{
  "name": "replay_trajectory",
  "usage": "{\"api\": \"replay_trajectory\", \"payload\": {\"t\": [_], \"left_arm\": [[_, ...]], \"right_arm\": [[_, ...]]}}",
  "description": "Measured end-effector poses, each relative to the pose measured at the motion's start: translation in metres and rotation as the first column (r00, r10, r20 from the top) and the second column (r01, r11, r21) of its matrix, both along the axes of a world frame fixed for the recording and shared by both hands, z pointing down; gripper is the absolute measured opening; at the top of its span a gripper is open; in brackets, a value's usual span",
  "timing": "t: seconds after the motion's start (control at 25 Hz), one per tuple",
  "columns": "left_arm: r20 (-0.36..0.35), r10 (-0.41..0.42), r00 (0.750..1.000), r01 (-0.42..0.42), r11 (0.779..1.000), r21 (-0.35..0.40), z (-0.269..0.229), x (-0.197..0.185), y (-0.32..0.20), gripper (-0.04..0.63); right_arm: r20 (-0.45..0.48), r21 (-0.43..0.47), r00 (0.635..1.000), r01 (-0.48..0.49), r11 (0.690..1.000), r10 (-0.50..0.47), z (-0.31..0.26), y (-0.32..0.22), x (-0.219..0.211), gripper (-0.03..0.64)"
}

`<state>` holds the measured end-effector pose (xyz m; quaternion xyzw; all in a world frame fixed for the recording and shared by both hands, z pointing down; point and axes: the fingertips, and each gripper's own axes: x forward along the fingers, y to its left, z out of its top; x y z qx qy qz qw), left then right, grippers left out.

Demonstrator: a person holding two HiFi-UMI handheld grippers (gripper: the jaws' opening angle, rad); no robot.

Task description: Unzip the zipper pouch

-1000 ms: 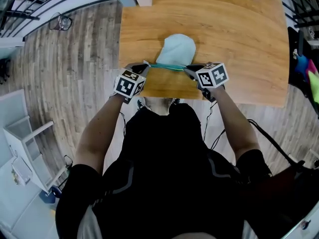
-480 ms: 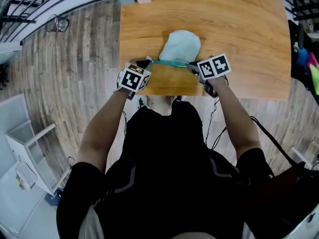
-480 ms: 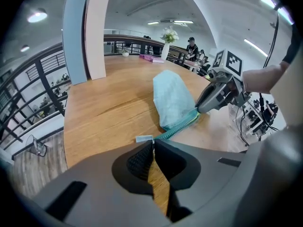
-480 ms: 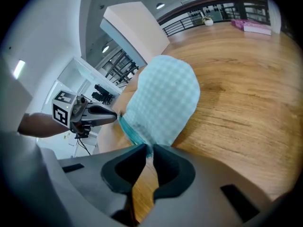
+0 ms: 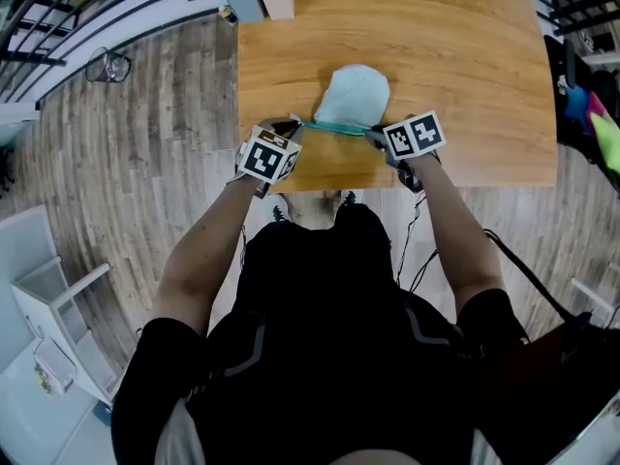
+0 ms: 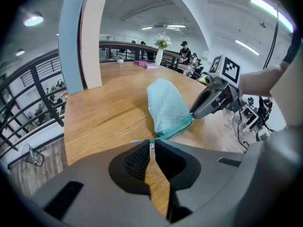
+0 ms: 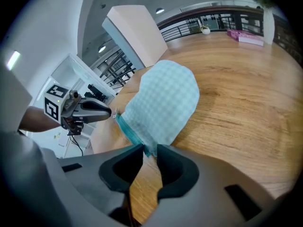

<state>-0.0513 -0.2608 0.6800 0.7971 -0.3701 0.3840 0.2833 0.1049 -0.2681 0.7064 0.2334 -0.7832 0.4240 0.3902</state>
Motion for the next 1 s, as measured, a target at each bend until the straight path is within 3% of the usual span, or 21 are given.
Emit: {"api": "replay_trajectory", "payload": {"t": [0.08, 0.32, 0.52, 0.8, 1.0], "left_arm": [[-0.011, 0.013, 1.0, -0.013, 1.0, 0.015, -0.009, -0.002, 0.0, 0.036], [-0.074, 0.01, 0.997, -0.001, 0.993, 0.116, -0.051, -0.019, -0.005, 0.074], [-0.175, 0.007, 0.985, 0.038, 0.967, 0.254, -0.109, -0.042, -0.006, 0.077], [-0.272, 0.019, 0.962, 0.105, 0.895, 0.434, -0.193, -0.082, 0.0, 0.077], [-0.316, 0.027, 0.948, 0.159, 0.823, 0.545, -0.251, -0.111, 0.001, 0.077]], "right_arm": [[-0.025, 0.044, 1.0, -0.003, 0.999, 0.004, -0.006, 0.001, 0.003, 0.13], [0.002, 0.142, 0.997, -0.081, 0.986, 0.081, -0.048, -0.001, 0.009, 0.141], [0.066, 0.286, 0.992, -0.125, 0.95, 0.11, -0.108, 0.004, 0.002, 0.119], [0.124, 0.526, 0.984, -0.176, 0.832, 0.13, -0.204, 0.019, -0.014, 0.097], [0.193, 0.642, 0.958, -0.287, 0.711, 0.212, -0.269, 0.028, -0.024, 0.077]]}}
